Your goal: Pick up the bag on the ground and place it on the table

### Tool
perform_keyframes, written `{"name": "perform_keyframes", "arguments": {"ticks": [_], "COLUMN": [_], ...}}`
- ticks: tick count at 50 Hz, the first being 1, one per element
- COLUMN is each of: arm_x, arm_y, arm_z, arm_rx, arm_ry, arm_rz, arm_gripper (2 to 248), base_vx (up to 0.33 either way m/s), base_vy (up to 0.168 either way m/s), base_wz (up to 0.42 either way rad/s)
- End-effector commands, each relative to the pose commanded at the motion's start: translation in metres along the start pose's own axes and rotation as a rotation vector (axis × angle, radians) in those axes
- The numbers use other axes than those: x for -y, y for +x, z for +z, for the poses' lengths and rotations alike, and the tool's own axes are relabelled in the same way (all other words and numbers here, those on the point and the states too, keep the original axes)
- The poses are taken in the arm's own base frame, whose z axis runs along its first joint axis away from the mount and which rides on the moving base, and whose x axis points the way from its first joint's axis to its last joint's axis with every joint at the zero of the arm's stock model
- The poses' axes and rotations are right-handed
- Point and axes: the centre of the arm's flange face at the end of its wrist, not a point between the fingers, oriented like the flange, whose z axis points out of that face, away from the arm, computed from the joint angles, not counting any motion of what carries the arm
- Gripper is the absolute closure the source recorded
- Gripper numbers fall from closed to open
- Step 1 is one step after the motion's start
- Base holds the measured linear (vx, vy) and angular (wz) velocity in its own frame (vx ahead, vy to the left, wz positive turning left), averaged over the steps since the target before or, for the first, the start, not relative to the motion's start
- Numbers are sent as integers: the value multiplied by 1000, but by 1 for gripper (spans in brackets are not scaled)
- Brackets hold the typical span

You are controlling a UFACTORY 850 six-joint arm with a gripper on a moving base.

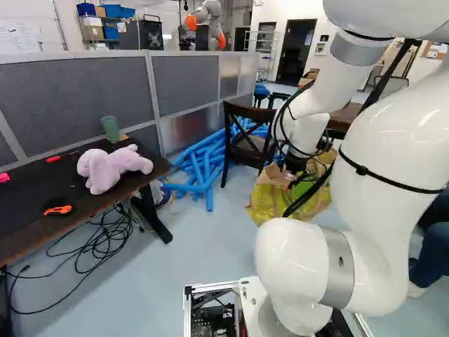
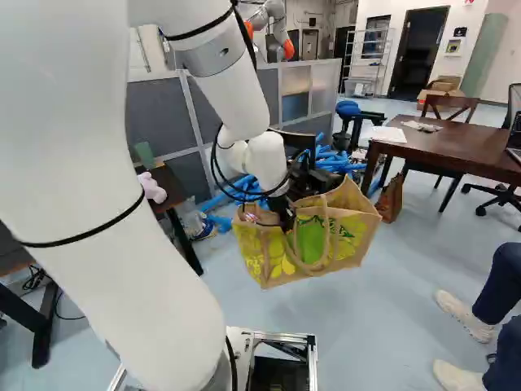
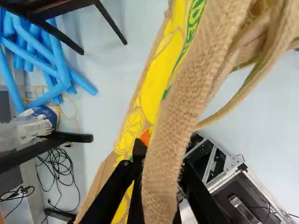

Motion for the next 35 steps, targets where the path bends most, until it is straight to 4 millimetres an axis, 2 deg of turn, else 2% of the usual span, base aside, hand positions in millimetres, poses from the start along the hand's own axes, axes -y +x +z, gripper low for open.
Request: {"name": "perform_keyframes", "arguments": {"ticks": [12, 35], "arm_x": [-2, 6], "arm_y": [9, 18], "arm_z": [-14, -49], "arm_rx": [56, 148], "arm_ry": [-63, -205], "arm_rz": [-60, -204], "arm_gripper": [215, 215], "base_vx": [0, 0], "base_vy": [0, 0], "base_wz": [0, 0]}}
